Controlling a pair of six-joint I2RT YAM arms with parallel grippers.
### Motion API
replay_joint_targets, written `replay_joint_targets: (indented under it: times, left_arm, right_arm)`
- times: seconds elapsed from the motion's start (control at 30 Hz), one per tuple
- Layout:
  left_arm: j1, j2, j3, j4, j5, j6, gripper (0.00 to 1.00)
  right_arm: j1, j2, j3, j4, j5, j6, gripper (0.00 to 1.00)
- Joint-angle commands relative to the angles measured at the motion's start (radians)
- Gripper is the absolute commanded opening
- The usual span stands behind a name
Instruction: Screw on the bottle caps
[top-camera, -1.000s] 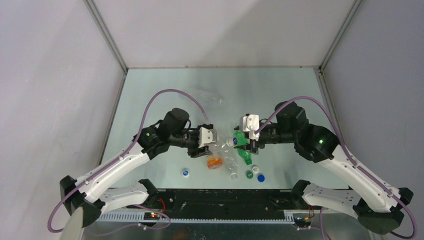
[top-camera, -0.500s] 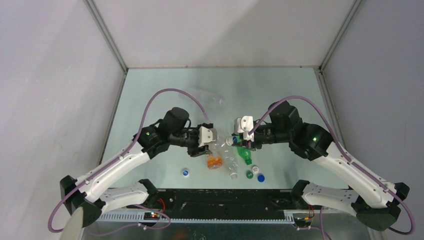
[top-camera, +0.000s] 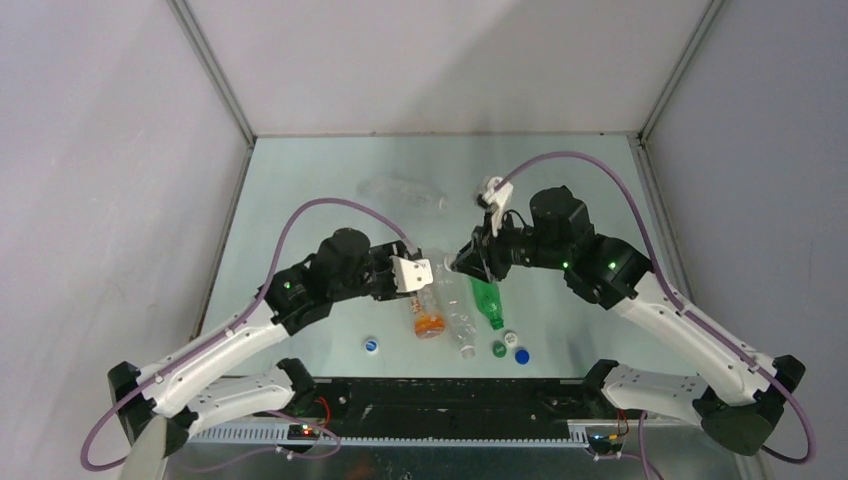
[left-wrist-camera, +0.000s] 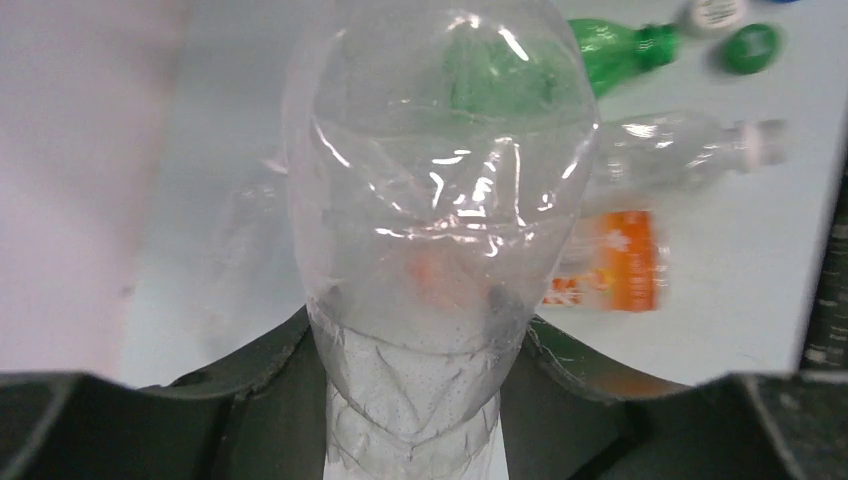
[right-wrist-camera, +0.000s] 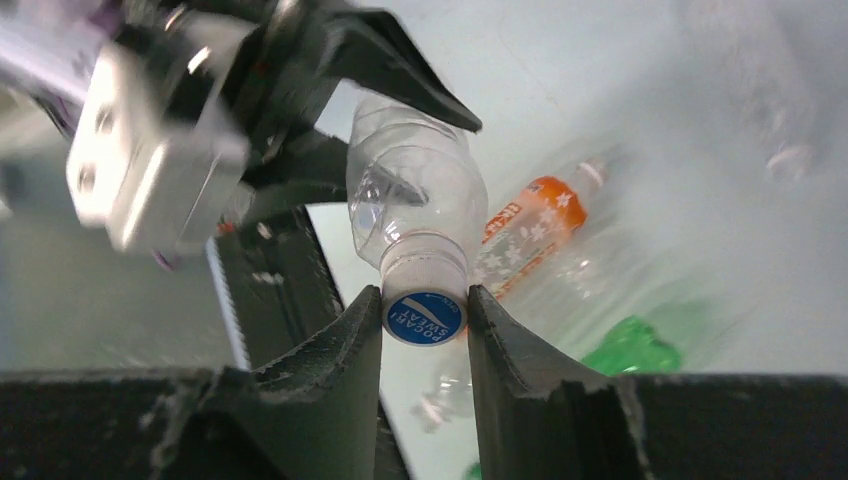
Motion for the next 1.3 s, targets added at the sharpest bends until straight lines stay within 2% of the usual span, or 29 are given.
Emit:
replay_joint_targets:
  times: [0.0, 0.13, 0.23, 0.3, 0.33, 0.5, 0.57, 0.63, 0.73, 0.83, 1.0, 1.07, 1.27]
  left_arm:
    - [-0.102, -0.046, -0.041, 0.302, -0.313, 0.132, 0.0]
    - [-0.18, -0.032, -0.102, 0.434, -0.502, 0.234, 0.0]
    - [-0.197, 0.011, -0.099, 0.439, -0.531, 0.235, 0.0]
    - [-0.194, 0.03, -0.091, 0.412, -0.53, 0.221, 0.0]
    - [-0.191, 0.034, -0.09, 0.402, -0.523, 0.202, 0.0]
    - [-0.127, 0.019, -0.078, 0.282, -0.375, 0.107, 0.0]
    - [-0.096, 0.015, -0.067, 0.227, -0.307, 0.075, 0.0]
    - [-0.061, 0.015, -0.049, 0.165, -0.226, 0.058, 0.0]
    - [-0.006, 0.033, -0.009, 0.074, -0.104, 0.055, 0.0]
    - [0.028, 0.069, 0.065, -0.062, 0.03, 0.069, 0.0]
    - [0.059, 0.138, 0.17, -0.222, 0.167, 0.09, 0.0]
    - [0.06, 0.156, 0.194, -0.254, 0.205, 0.096, 0.0]
    - [0.061, 0.192, 0.239, -0.307, 0.262, 0.107, 0.0]
  right_arm:
    - [-0.054, 0.063, 0.015, 0.106, 0.128, 0.649, 0.0]
    - [-0.11, 0.128, 0.015, 0.093, 0.05, 0.959, 0.0]
    - [-0.099, 0.147, 0.015, 0.114, 0.043, 1.026, 0.0]
    - [-0.097, 0.136, 0.016, 0.132, 0.072, 1.009, 0.09]
    - [-0.097, 0.119, 0.016, 0.141, 0.097, 0.965, 0.16]
    - [-0.107, 0.04, 0.016, 0.163, 0.148, 0.687, 0.36]
    - [-0.11, 0.001, 0.015, 0.167, 0.144, 0.572, 0.47]
    - [-0.114, -0.025, 0.015, 0.166, 0.113, 0.449, 0.51]
    - [-0.122, -0.059, 0.015, 0.161, 0.01, 0.28, 0.53]
    - [-0.117, -0.091, 0.015, 0.118, -0.11, 0.029, 0.53]
    - [-0.034, -0.116, 0.015, -0.019, -0.105, -0.403, 0.54]
    - [0.006, -0.112, 0.015, -0.075, -0.071, -0.519, 0.55]
    - [0.051, -0.1, 0.016, -0.125, -0.08, -0.654, 0.56]
